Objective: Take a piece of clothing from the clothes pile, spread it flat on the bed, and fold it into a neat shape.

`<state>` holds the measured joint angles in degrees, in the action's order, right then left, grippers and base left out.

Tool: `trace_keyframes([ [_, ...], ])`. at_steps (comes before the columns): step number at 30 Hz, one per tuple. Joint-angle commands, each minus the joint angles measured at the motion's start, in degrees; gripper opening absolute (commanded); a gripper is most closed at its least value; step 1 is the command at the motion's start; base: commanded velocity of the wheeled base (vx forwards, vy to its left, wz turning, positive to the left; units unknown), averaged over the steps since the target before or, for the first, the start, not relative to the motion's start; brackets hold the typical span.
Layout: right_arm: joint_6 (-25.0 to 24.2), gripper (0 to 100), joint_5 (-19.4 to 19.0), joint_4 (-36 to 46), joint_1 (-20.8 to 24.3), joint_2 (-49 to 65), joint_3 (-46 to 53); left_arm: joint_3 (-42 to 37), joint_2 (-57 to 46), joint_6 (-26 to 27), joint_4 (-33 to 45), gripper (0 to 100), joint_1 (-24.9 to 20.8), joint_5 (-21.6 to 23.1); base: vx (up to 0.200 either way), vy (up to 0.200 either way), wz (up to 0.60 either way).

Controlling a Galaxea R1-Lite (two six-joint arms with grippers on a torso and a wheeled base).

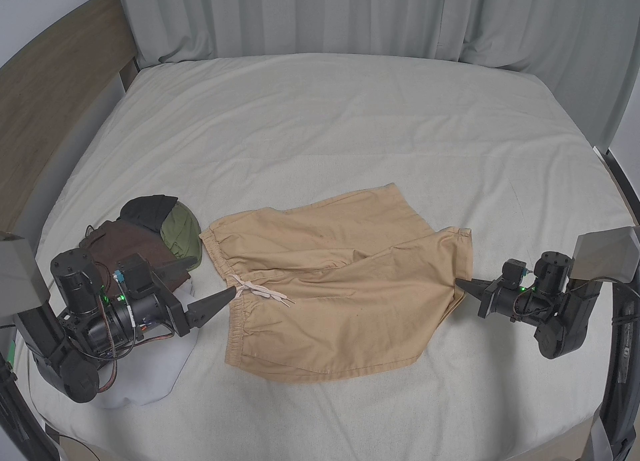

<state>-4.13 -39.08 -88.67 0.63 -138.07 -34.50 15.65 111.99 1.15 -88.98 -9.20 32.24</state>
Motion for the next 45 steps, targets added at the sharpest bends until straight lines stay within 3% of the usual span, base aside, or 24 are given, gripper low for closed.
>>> trace_keyframes([
  [1,0.0,0,-0.1,0.0,-1.0,0.4,-0.2,0.0,0.0,0.0,-0.1,100,0.0,0.0,0.0,0.0,0.0],
  [19,0.2,0,0.6,-0.1,-1.0,-4.2,-4.7,0.0,0.0,0.0,-0.1,100,0.0,0.0,0.0,0.0,0.0],
  [20,0.2,100,0.6,-0.1,-0.9,-4.0,-4.7,0.0,0.0,0.0,0.0,100,0.1,0.0,0.0,0.0,0.0],
  [33,0.3,100,0.0,0.0,-0.7,-1.4,7.2,-0.4,0.0,0.0,0.0,100,-0.2,0.0,0.0,0.0,0.0],
  [45,-0.3,100,0.4,-0.1,1.2,-4.8,7.8,-0.4,0.1,0.0,-0.1,100,-0.3,0.0,0.0,0.0,0.0],
])
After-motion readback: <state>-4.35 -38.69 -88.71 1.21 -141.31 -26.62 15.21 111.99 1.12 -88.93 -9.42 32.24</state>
